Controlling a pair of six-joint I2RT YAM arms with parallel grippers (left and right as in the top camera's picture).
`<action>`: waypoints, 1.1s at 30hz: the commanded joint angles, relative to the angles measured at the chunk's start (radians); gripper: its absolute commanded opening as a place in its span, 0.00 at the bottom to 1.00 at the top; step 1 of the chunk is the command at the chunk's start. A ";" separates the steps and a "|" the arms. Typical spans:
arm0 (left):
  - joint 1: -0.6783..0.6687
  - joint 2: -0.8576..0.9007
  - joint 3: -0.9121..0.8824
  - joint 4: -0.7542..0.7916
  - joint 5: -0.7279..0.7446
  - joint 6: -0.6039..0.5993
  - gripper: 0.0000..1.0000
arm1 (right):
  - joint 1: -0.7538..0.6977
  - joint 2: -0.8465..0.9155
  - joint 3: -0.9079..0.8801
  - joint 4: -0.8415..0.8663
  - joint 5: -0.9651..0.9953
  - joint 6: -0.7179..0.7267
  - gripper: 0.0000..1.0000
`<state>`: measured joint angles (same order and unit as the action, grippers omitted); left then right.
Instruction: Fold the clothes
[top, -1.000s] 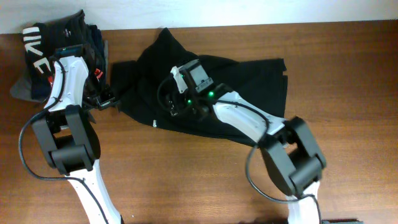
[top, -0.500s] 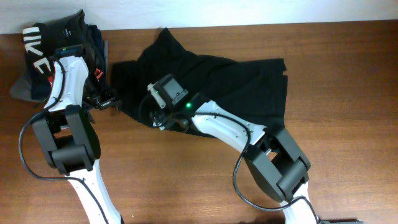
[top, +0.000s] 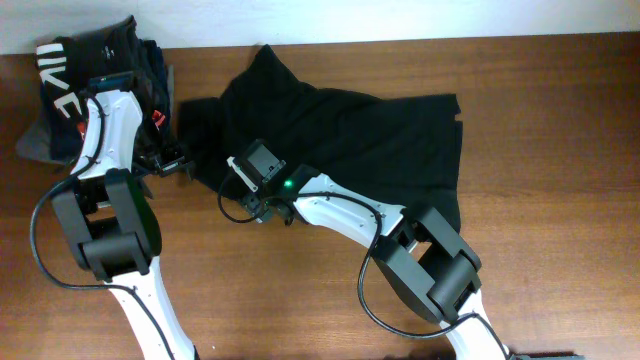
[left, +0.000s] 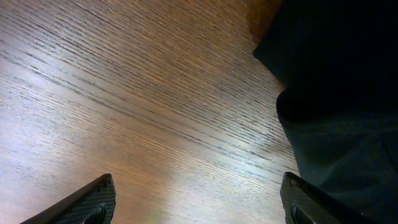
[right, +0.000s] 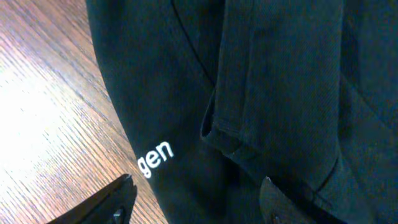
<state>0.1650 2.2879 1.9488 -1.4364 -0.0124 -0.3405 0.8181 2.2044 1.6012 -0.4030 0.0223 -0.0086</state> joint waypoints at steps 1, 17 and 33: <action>0.002 0.007 0.014 0.003 -0.011 -0.006 0.84 | 0.003 0.009 0.017 0.011 0.021 -0.022 0.68; 0.002 0.007 0.013 0.007 -0.011 -0.006 0.85 | -0.002 0.053 0.017 0.094 0.020 -0.017 0.66; 0.002 0.007 -0.071 0.073 -0.011 -0.006 0.85 | -0.010 0.078 0.086 0.064 0.016 0.021 0.44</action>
<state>0.1650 2.2879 1.8938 -1.3720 -0.0128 -0.3405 0.8154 2.2719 1.6283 -0.3271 0.0368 -0.0067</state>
